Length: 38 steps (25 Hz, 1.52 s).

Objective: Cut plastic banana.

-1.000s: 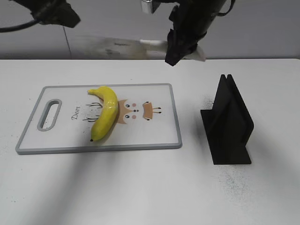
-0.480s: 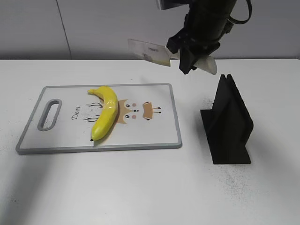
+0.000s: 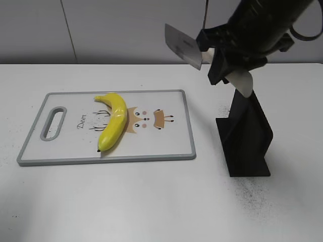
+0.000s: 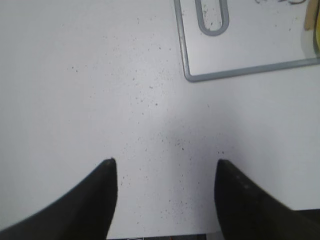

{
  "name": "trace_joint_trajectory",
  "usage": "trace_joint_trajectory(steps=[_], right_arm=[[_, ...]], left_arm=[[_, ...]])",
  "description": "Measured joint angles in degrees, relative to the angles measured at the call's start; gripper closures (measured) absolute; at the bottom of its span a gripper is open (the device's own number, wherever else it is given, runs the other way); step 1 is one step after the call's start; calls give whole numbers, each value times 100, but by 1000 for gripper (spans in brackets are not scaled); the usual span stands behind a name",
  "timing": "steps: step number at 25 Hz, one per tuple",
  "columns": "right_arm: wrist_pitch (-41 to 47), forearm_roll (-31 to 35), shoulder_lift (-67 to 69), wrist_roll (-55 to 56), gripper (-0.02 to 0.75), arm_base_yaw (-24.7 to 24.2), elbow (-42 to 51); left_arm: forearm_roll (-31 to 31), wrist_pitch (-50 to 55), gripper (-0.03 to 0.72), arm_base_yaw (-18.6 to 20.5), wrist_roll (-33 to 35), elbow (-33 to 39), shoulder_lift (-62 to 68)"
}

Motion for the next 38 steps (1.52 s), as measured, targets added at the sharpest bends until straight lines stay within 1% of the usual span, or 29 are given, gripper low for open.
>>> trace_joint_trajectory(steps=[3, 5, 9, 11, 18, 22, 24, 28, 33, 38], right_arm=[[-668, -125, -717, 390, 577, 0, 936], [-893, -467, -1124, 831, 577, 0, 1375], [-938, -1400, -1797, 1920, 577, 0, 1863], [-923, -1596, -2041, 2159, 577, 0, 2030], [-795, -1636, -2413, 2454, 577, 0, 2651], [-892, -1636, -2431, 2501, 577, 0, 2994], [-937, -1631, -2431, 2506, 577, 0, 3106], [-1060, -1599, -2431, 2513, 577, 0, 3226], [-1204, -1579, -2320, 2513, 577, 0, 3276], [-1378, -1550, -2034, 2513, 577, 0, 3283]], left_arm=[[2, 10, 113, 0, -11, 669, -856], [2, 10, 116, 0, -11, 1067, -1428], [7, -111, 122, 0, -11, 1735, -2608], [7, -167, 125, 0, -11, 2019, -3141], [18, -204, 125, 0, -11, 2871, -4950], [25, -144, 125, 0, -31, 3086, -5791], [94, -59, 125, 0, -233, 3148, -6117], [461, -114, 126, 0, -686, 3340, -6731], [631, -592, 126, 0, -782, 3533, -6844], [681, -675, 126, 0, -782, 3547, -6844]])
